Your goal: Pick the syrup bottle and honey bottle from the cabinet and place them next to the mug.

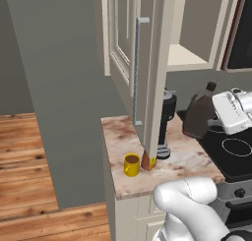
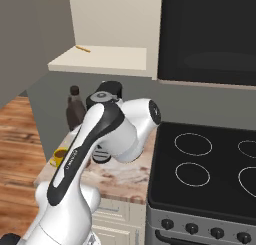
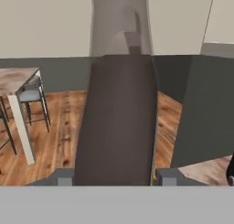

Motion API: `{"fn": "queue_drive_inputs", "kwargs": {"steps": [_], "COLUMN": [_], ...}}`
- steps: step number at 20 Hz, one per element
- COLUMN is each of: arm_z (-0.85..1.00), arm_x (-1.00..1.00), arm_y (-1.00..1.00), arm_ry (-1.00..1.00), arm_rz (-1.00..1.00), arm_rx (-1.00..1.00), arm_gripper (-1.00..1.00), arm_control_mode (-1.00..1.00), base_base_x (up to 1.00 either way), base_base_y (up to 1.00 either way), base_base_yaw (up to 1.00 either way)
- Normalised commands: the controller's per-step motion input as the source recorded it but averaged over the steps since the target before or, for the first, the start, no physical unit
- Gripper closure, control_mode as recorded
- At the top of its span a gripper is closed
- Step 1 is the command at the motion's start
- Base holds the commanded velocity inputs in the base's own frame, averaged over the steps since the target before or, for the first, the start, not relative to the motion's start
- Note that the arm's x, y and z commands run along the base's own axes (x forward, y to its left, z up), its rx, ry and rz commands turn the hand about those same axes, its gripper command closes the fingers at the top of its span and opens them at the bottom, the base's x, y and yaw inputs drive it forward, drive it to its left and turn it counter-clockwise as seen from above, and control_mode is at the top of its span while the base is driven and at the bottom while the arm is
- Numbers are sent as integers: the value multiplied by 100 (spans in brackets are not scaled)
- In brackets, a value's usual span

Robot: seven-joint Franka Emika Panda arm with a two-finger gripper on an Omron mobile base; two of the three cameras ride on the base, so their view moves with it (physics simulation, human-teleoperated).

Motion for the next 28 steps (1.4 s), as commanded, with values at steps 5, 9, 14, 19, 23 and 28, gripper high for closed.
{"fn": "queue_drive_inputs", "kwargs": {"steps": [5, 9, 14, 19, 23, 28], "arm_z": [-33, -13, -18, -32, -45, -54], "arm_x": [4, 4, 0, -1, -6, -2], "arm_y": [0, 0, 0, 0, 0, 0], "arm_ry": [0, 0, -9, -8, -2, -3], "arm_rz": [17, 30, 28, 10, 0, 0], "arm_rx": [-9, -5, -1, -3, -2, 0], "arm_gripper": [100, 100, 100, 100, 100, 100], "arm_control_mode": [-100, -100, -100, -100, -100, -100], "base_base_x": [0, 0, 0, 0, 0, 0], "base_base_y": [0, 0, 0, 0, 0, 0], "base_base_yaw": [0, 0, 0, 0, 0, 0]}}
